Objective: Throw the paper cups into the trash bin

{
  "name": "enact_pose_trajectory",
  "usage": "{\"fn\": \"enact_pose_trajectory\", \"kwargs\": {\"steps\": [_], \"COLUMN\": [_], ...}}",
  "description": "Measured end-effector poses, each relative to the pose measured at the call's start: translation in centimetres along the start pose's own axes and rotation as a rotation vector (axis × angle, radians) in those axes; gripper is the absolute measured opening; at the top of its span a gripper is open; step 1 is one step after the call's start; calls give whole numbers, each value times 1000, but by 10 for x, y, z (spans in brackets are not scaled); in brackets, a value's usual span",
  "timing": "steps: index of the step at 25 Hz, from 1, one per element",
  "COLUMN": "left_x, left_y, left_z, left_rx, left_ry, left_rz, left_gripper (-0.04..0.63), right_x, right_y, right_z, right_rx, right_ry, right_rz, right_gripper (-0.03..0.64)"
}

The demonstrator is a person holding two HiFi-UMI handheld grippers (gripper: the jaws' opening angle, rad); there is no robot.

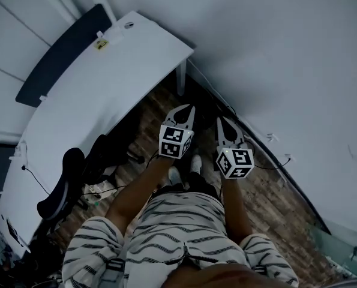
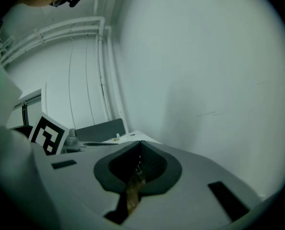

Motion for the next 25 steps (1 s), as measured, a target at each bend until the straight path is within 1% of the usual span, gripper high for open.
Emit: {"fn": "enact_pose_trajectory", "kwargs": {"steps": [8,12,19,25], "left_x": [15,17,17,12], "left_y": [-37,-54,-74,-82], "left_z": [32,50,75,85], "left_rx": [82,136,200,241], "left_ry": [3,-5,41,49], "left_rz": [14,31,49,59], "left_gripper": [24,25,25,23], "right_x": [-22,-26,-32,-43], "right_y": [1,2,8,15], "right_z": [26,37,51,65], "right_rx": [49,68,95,141], "right_ry": [-59,-78,-106,-140], "right_rz": [69,88,108,129], "right_gripper": [9,9,9,9]}}
Point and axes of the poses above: the fingertips, and each gripper's own axes: y forward along the fingers, x to its right, z out of its top, the point moved 9 cm from there along -y, backward along the fingers, and after that the axes turned 5 degrees about -z, right-handed, at the moved point
